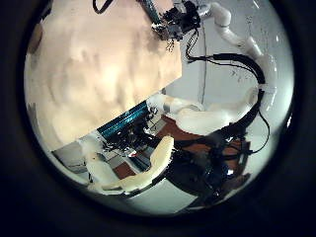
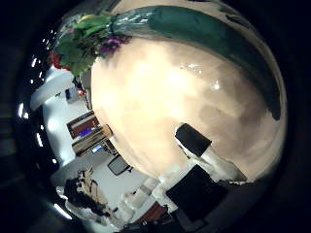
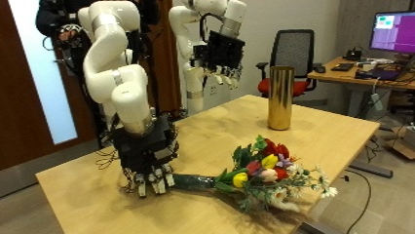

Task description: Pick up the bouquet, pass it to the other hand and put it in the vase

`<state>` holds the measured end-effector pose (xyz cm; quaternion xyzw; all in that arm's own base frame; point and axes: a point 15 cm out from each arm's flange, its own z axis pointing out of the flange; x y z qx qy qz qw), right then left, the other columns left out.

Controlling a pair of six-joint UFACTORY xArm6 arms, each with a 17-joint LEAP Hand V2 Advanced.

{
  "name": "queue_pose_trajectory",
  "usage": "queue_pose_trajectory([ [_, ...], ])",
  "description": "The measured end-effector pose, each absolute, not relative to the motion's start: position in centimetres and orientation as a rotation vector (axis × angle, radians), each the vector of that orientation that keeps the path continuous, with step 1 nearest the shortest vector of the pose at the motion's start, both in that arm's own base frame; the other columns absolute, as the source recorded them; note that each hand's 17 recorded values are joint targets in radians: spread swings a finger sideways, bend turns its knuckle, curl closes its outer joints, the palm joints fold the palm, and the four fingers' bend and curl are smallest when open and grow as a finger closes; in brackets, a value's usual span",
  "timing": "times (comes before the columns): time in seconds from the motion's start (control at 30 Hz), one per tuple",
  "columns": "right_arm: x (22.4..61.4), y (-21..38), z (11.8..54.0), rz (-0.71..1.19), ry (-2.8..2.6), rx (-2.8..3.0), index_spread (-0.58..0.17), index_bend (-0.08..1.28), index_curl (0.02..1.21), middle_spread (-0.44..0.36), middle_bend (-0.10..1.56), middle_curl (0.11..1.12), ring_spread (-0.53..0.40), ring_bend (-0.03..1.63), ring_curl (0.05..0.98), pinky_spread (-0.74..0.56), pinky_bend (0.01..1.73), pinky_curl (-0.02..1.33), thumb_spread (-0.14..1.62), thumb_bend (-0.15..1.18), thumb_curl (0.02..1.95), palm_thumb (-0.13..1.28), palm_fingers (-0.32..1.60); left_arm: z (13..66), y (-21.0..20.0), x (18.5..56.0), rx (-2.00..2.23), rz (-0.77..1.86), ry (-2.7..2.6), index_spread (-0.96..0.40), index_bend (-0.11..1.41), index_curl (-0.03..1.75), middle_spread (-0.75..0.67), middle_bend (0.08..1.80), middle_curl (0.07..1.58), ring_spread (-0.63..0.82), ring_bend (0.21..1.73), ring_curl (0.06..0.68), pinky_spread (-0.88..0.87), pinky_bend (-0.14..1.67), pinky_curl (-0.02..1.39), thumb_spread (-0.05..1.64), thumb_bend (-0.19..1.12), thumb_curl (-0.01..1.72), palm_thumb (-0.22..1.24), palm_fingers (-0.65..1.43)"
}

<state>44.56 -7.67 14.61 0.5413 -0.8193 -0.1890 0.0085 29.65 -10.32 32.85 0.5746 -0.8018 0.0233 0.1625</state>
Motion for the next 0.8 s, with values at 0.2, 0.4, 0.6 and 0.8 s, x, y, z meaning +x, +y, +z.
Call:
queue_pose_trajectory([
  [0.2, 44.5, -7.8, 13.8, -0.606, -2.556, 1.674, -0.047, 0.16, 0.25, 0.149, 0.41, 0.38, 0.045, 0.69, 0.280, 0.19, 0.43, 0.30, 1.04, -0.02, 0.37, 0.66, 0.20, 33.5, -11.2, 29.4, 1.624, 0.101, -2.280, 0.20, 0.19, 0.37, 0.51, 0.18, 0.26, 0.63, 0.36, 0.228, 0.57, 0.20, 0.30, 0.82, -0.03, 0.32, 0.29, 0.03],
  [0.4, 44.4, -7.8, 12.9, -0.625, -2.547, 1.658, -0.035, 0.16, 0.27, 0.148, 0.41, 0.38, 0.041, 0.68, 0.271, 0.18, 0.42, 0.29, 1.04, -0.02, 0.39, 0.71, 0.21, 33.5, -11.6, 29.3, 1.610, 0.096, -2.286, 0.20, 0.19, 0.37, 0.51, 0.18, 0.26, 0.63, 0.35, 0.226, 0.57, 0.19, 0.30, 0.82, -0.03, 0.32, 0.29, 0.04],
  [0.6, 44.3, -7.6, 12.2, -0.641, -2.537, 1.645, -0.032, 0.16, 0.28, 0.149, 0.41, 0.39, 0.037, 0.69, 0.266, 0.18, 0.41, 0.28, 1.03, -0.02, 0.40, 0.74, 0.23, 33.4, -11.7, 29.2, 1.611, 0.089, -2.284, 0.20, 0.19, 0.37, 0.51, 0.18, 0.26, 0.63, 0.35, 0.227, 0.57, 0.19, 0.30, 0.83, -0.03, 0.31, 0.29, 0.04],
  [0.8, 44.5, -7.5, 11.9, -0.645, -2.530, 1.648, -0.031, 0.16, 0.28, 0.150, 0.41, 0.39, 0.037, 0.70, 0.263, 0.18, 0.41, 0.28, 1.03, -0.02, 0.41, 0.74, 0.23, 33.5, -11.6, 29.2, 1.614, 0.087, -2.283, 0.20, 0.19, 0.37, 0.51, 0.18, 0.26, 0.63, 0.34, 0.229, 0.57, 0.19, 0.29, 0.83, -0.03, 0.31, 0.30, 0.04],
])
